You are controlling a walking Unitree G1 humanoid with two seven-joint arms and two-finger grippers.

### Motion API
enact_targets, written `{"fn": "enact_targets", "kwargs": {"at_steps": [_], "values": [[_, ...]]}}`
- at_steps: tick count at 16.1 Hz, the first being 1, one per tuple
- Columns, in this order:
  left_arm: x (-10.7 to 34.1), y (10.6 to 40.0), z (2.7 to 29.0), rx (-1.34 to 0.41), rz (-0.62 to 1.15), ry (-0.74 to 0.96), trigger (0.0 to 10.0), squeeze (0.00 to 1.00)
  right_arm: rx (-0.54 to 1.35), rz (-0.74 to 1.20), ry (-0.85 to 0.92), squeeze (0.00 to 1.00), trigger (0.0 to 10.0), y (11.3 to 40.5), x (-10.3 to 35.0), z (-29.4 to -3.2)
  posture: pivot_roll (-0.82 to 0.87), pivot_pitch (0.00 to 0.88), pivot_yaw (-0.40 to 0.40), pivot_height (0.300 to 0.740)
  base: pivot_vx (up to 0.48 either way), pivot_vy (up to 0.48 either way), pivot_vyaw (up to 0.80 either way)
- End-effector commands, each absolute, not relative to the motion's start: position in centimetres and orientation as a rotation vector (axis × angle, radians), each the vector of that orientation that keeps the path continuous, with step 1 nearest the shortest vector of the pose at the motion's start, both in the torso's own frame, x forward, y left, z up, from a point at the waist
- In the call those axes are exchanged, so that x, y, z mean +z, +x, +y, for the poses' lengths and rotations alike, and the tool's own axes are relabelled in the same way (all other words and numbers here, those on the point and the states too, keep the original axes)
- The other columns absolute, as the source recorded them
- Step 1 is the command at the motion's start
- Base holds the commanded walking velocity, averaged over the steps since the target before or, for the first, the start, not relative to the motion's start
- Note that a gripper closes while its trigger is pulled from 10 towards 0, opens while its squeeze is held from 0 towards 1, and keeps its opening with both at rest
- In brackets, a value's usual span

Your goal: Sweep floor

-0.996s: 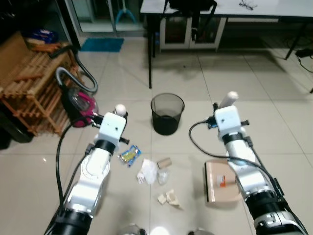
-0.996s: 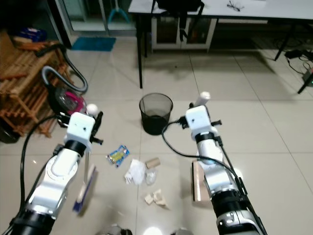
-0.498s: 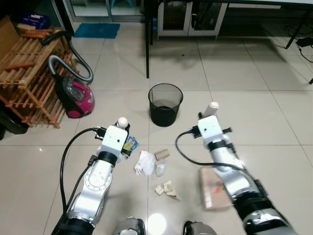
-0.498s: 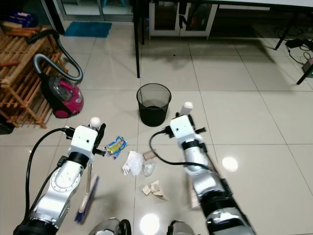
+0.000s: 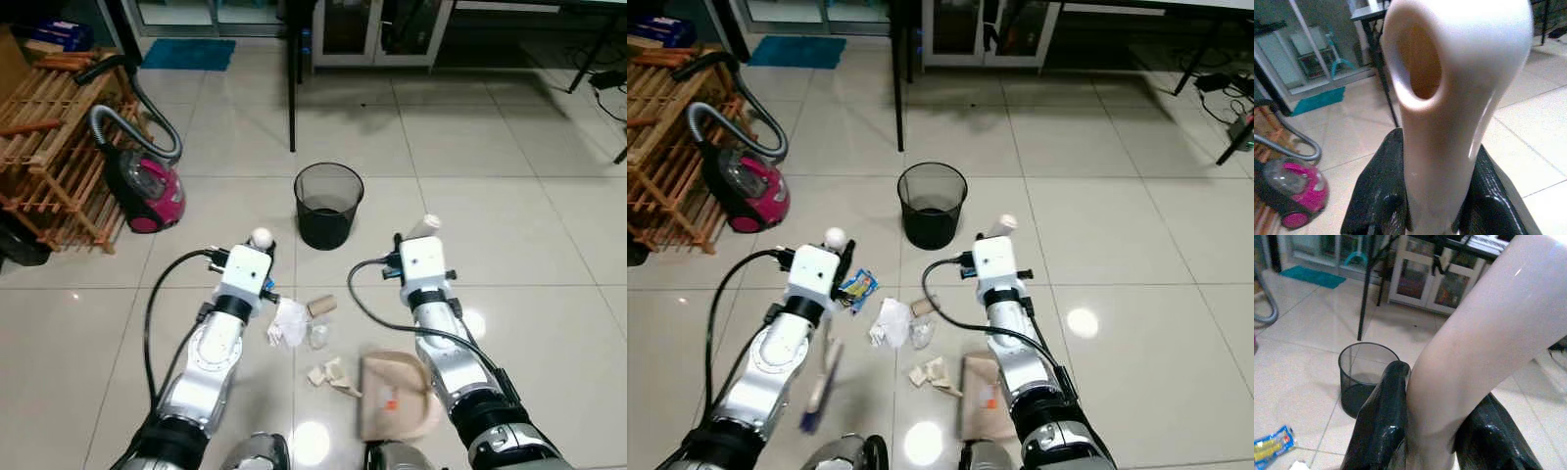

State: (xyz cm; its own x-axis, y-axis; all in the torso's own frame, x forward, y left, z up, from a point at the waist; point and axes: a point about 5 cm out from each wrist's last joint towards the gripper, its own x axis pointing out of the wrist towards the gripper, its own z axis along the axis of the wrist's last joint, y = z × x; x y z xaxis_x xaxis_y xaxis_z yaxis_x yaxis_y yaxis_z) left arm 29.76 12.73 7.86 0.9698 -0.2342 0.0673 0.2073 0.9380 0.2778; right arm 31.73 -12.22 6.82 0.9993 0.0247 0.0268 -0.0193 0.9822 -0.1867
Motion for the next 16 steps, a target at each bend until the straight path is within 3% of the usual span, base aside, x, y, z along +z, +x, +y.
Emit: {"fn": "enact_targets", "kwargs": {"at_steps": [1, 7, 12, 16], "values": [[7.9, 29.8, 12.1, -0.260, -0.114, 0.256, 10.0, 0.00, 0.016, -0.027, -0.124, 0.00, 10.0, 31.5, 6.7, -12.0, -0.02, 0.202, 0.007, 0.740, 0.000, 0.000, 0.00], [7.3, 29.9, 10.0, -0.447, -0.077, 0.209, 10.0, 0.00, 0.079, -0.041, -0.066, 0.00, 10.0, 31.8, 7.4, -10.4, -0.02, 0.205, -0.003, 0.740, 0.000, 0.000, 0.00], [8.1, 29.4, 7.8, -0.642, -0.073, 0.092, 10.0, 0.00, 0.050, -0.019, -0.060, 0.00, 10.0, 31.9, 7.2, -11.0, -0.01, 0.198, 0.004, 0.740, 0.000, 0.000, 0.00], [9.9, 30.2, 8.3, -0.578, -0.123, -0.004, 10.0, 0.00, 0.023, -0.010, -0.047, 0.00, 10.0, 32.3, 7.3, -11.5, -0.01, 0.189, 0.003, 0.740, 0.000, 0.000, 0.00]]}}
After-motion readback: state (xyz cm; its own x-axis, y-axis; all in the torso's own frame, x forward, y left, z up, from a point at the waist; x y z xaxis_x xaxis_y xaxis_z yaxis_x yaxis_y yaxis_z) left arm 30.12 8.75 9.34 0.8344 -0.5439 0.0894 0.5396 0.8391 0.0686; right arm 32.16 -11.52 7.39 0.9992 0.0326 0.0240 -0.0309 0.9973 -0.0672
